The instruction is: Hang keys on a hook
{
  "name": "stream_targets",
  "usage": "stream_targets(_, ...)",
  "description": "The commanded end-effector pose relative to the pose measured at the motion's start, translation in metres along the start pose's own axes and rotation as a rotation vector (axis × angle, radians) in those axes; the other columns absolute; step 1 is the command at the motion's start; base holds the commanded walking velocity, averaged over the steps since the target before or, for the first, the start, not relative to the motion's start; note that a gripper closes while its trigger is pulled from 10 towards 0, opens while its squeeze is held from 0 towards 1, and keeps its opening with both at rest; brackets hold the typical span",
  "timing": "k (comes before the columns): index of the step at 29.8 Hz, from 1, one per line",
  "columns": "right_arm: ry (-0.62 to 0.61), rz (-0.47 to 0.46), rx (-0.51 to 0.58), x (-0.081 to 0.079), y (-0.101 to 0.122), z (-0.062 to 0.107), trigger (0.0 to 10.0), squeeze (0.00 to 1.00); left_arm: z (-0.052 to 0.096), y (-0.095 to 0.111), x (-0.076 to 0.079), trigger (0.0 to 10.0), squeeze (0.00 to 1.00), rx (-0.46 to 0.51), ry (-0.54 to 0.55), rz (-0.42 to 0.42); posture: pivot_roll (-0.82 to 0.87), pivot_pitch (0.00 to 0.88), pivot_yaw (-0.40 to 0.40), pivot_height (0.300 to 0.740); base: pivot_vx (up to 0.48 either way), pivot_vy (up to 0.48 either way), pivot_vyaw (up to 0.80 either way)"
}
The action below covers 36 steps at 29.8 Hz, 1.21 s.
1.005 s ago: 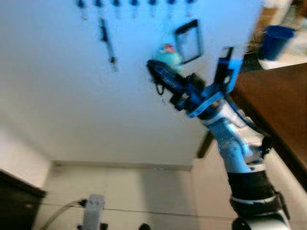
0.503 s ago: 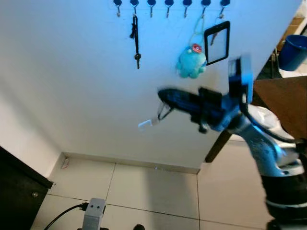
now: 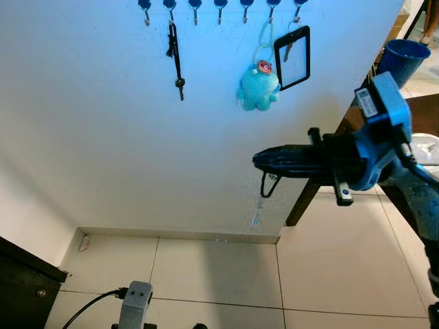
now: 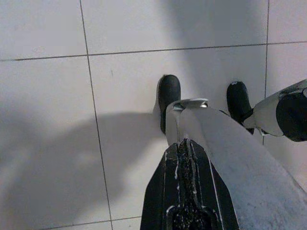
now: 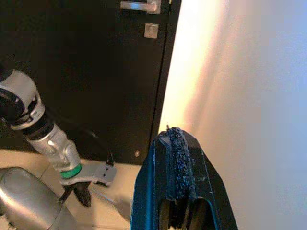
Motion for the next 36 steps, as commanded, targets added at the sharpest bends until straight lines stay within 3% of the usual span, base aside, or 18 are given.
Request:
stream_targets(1, -0.016, 0.033, 0.03, 0.005, 0.006, -0.004, 10.0, 0.0, 0.001, -0.007, 0.0, 10.0, 0.0, -0.022, -0.001, 0.004, -0.16, 0.011, 0.119, 0.74, 0.0, 0.0, 0.0)
stream_targets(2, -0.093, 0.053, 0.048, 0.018, 0.008, -0.007, 10.0, 0.0, 0.001, -0.007, 0.0, 10.0, 0.0, -0.022, -0.003, 0.0, -0.16, 0.009, 0.122, 0.74, 0.0, 0.0, 0.0)
stream_targets(6, -0.216, 0.066, 0.054, 0.036, 0.006, -0.014, 10.0, 0.0, 0.001, -0.007, -0.001, 10.0, 0.0, -0.023, -0.005, -0.005, -0.16, 0.006, 0.125, 0.74, 0.0, 0.0, 0.0)
stream_targets(13, -0.271, 0.069, 0.093, 0.044, 0.008, -0.023, 10.0, 0.0, 0.001, -0.006, -0.002, 10.0, 0.0, -0.022, -0.005, -0.008, -0.16, 0.003, 0.129, 0.74, 0.0, 0.0, 0.0)
stream_targets(15, -0.378, 0.096, 0.103, 0.059, 0.012, -0.023, 10.0, 0.0, 0.002, -0.006, -0.002, 10.0, 0.0, -0.021, -0.007, -0.007, -0.16, 0.006, 0.13, 0.74, 0.0, 0.0, 0.0)
stream_targets(22, -0.51, 0.122, 0.089, 0.076, 0.012, -0.02, 10.0, 0.0, 0.002, -0.009, -0.002, 10.0, 0.0, -0.027, -0.006, -0.005, -0.16, 0.011, 0.132, 0.74, 0.0, 0.0, 0.0)
stream_targets(27, -0.513, 0.119, 0.088, 0.075, 0.01, -0.022, 10.0, 0.0, 0.002, -0.011, -0.003, 10.0, 0.0, -0.03, -0.003, -0.003, -0.15, 0.012, 0.133, 0.74, 0.0, 0.0, 0.0)
stream_targets(29, -0.474, 0.097, 0.105, 0.068, 0.007, -0.026, 10.0, 0.0, 0.003, -0.011, -0.005, 10.0, 0.0, -0.011, 0.006, 0.031, -0.15, 0.013, 0.132, 0.74, 0.0, 0.0, 0.0)
stream_targets(31, -0.32, 0.057, 0.154, 0.04, 0.002, -0.033, 10.0, 0.0, 0.01, 0.002, -0.024, 10.0, 0.0, 0.091, 0.025, 0.152, -0.15, 0.02, 0.129, 0.74, 0.0, 0.0, 0.0)
stream_targets(34, -0.282, 0.049, 0.165, 0.033, 0.002, -0.033, 10.0, 0.0, 0.015, 0.007, -0.036, 10.0, 0.0, 0.13, 0.045, 0.197, -0.14, 0.024, 0.125, 0.74, 0.0, 0.0, 0.0)
stream_targets(36, -0.27, 0.032, 0.17, 0.03, -0.001, -0.033, 10.0, 0.0, 0.029, 0.014, -0.064, 10.0, 0.0, 0.206, 0.074, 0.253, -0.13, 0.033, 0.119, 0.74, 0.0, 0.0, 0.0)
Point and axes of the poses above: a point about 5 cm out from each wrist's last joint towards the gripper, its own z axis pointing back from the gripper into the wrist, its own y axis along the axis of the wrist's last joint, x = y × z, the point moved 3 cm from there along -z, pointing out of the wrist towards the gripper, and after that the axes turned 1 degree about z, right-handed, at the moved point
